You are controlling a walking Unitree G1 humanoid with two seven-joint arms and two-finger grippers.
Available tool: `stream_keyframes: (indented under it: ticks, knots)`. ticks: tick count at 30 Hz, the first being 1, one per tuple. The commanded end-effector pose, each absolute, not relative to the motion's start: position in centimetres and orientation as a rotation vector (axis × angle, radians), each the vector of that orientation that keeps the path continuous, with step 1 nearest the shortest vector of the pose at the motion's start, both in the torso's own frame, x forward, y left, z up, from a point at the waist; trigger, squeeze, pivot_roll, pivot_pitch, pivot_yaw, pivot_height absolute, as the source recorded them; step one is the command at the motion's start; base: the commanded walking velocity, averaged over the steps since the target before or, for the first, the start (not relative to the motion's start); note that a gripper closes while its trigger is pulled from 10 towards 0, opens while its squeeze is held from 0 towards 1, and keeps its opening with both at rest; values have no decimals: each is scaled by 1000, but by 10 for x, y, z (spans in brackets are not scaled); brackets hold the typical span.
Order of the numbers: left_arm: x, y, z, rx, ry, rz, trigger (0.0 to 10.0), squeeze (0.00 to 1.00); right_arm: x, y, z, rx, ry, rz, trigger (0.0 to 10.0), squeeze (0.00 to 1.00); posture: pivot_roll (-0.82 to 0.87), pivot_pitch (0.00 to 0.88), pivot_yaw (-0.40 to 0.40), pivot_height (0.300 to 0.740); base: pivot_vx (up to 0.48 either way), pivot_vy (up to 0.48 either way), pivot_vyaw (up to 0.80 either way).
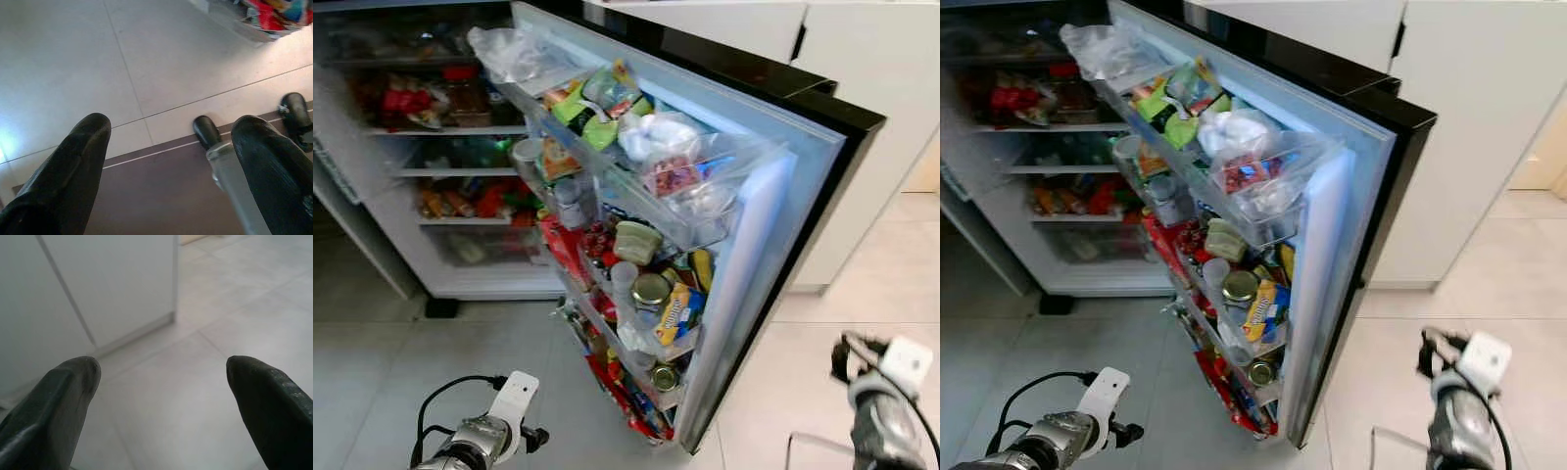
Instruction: Restocking fridge
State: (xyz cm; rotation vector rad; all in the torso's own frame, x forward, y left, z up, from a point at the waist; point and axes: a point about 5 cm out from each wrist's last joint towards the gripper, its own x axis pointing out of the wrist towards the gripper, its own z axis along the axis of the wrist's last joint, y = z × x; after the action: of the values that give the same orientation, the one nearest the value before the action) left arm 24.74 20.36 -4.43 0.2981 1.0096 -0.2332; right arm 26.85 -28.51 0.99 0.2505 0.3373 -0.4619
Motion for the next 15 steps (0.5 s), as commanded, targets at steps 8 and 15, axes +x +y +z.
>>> stream_keyframes:
  ticks: [8,15]
  knots:
    - [246,206,-45,295,1017,-231,10000,0,273,-275,8,281,343,-379,10000,0,-74,0,21,740,0,0,0]
    - [247,206,-44,299,1016,-235,10000,0,272,-266,5,284,360,-234,10000,0,-75,0,19,740,0,0,0]
